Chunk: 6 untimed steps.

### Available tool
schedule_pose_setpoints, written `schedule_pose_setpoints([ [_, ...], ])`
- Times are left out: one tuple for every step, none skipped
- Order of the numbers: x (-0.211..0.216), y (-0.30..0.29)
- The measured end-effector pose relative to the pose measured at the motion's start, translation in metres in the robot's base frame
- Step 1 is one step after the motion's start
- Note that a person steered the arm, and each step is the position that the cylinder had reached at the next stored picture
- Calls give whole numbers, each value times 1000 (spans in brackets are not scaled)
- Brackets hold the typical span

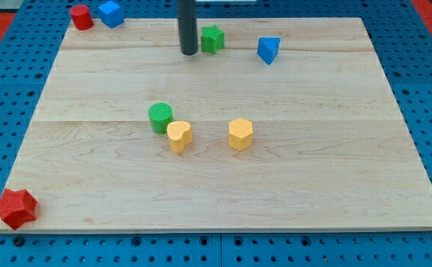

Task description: Move green star to top right

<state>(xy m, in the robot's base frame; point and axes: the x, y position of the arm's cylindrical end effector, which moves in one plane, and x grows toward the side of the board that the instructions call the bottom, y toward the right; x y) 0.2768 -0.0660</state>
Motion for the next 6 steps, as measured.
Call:
schedule_pose_setpoints([
  [-19,6],
  [-24,45],
  [-24,96],
  [-28,141],
  [-45,145],
  [-52,159],
])
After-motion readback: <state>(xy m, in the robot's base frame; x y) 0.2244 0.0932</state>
